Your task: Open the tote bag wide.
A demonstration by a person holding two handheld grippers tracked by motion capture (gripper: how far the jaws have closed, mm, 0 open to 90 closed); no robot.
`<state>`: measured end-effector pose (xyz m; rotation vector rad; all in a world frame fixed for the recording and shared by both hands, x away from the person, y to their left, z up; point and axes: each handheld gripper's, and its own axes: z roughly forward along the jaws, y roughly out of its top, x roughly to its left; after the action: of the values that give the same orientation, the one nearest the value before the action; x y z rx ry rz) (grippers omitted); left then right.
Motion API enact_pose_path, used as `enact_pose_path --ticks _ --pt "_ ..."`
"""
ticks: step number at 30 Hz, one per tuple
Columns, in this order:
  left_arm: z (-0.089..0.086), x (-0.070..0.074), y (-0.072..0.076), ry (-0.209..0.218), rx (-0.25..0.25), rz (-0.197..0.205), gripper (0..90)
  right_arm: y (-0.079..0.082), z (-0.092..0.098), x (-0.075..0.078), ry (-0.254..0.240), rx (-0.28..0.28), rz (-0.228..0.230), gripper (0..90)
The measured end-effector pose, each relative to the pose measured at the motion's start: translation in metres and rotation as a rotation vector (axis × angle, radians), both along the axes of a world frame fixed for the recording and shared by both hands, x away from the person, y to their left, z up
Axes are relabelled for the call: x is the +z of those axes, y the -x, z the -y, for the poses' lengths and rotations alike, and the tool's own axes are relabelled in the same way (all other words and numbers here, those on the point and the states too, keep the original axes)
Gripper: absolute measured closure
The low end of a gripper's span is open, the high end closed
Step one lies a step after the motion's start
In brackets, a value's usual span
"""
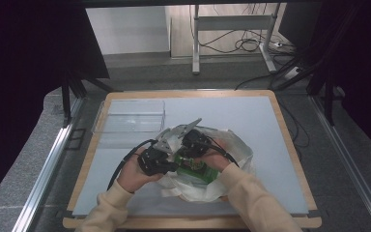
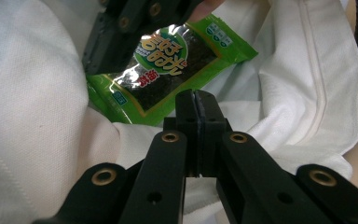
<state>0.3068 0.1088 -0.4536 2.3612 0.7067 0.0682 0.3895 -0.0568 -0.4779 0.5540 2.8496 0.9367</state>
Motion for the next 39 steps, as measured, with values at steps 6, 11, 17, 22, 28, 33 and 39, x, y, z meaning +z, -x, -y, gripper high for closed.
enact_pose_path --ticks 6,11,17,22,28,33,39 --pt "-0.002 -0.007 0.002 -0.019 -0.001 -0.023 90.0 -0.01 -0.006 -0.011 0.031 -0.016 0.017 89.3" --pt "-0.002 -0.014 0.004 -0.034 0.001 -0.049 90.0 -0.02 -0.009 -0.016 0.026 -0.036 0.017 89.3" --pt "-0.005 -0.018 0.005 -0.044 -0.015 -0.084 90.0 -0.031 -0.007 -0.014 0.004 -0.088 0.022 89.4" --pt "-0.006 -0.02 0.006 -0.055 -0.027 -0.099 90.0 -0.036 -0.009 -0.013 0.013 -0.112 0.036 89.4" --pt "-0.005 -0.023 0.007 -0.063 -0.042 -0.113 90.0 -0.044 -0.007 -0.009 0.013 -0.153 0.051 89.5" --pt "-0.003 -0.016 0.008 -0.061 -0.048 -0.09 90.0 -0.044 -0.007 -0.009 0.008 -0.165 0.048 89.5" --pt "0.015 0.001 0.005 -0.074 -0.06 -0.021 90.0 -0.041 -0.001 -0.007 -0.013 -0.161 0.037 89.4"
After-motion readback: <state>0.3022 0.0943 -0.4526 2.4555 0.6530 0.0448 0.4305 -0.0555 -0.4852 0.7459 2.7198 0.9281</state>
